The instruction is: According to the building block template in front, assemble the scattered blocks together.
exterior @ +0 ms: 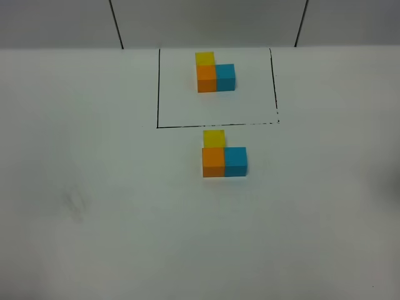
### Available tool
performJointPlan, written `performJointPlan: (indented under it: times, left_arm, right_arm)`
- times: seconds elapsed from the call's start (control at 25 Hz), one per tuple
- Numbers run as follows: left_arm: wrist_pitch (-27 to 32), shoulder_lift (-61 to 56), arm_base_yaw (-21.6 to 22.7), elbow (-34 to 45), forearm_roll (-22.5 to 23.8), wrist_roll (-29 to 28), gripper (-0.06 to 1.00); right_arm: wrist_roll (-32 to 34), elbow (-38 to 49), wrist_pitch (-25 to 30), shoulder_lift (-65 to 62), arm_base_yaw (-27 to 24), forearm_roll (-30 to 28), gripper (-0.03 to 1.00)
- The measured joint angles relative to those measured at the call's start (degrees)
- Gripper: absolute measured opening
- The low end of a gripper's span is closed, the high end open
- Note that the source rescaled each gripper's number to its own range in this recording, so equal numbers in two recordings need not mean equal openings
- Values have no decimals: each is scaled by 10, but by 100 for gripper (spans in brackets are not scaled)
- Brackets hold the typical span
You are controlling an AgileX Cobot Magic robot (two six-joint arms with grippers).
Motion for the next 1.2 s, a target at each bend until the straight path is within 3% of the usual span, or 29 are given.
performJointPlan:
  times: [0.2, 0.52, 0.92, 1.2]
  left_arm:
    - [0, 0, 0, 0, 0, 0, 60]
    - [0, 0, 0, 0, 0, 0, 60]
    - [0, 0, 0, 0, 0, 1, 60]
    - [0, 0, 0, 0, 0, 1, 60]
  right_arm:
    - [31, 125, 13, -193, 10, 1, 100]
    - [82, 249, 56, -420, 93, -14, 100]
    - [90, 281, 56, -624, 94, -59, 99]
    - [90, 281, 55, -662, 94, -60, 97]
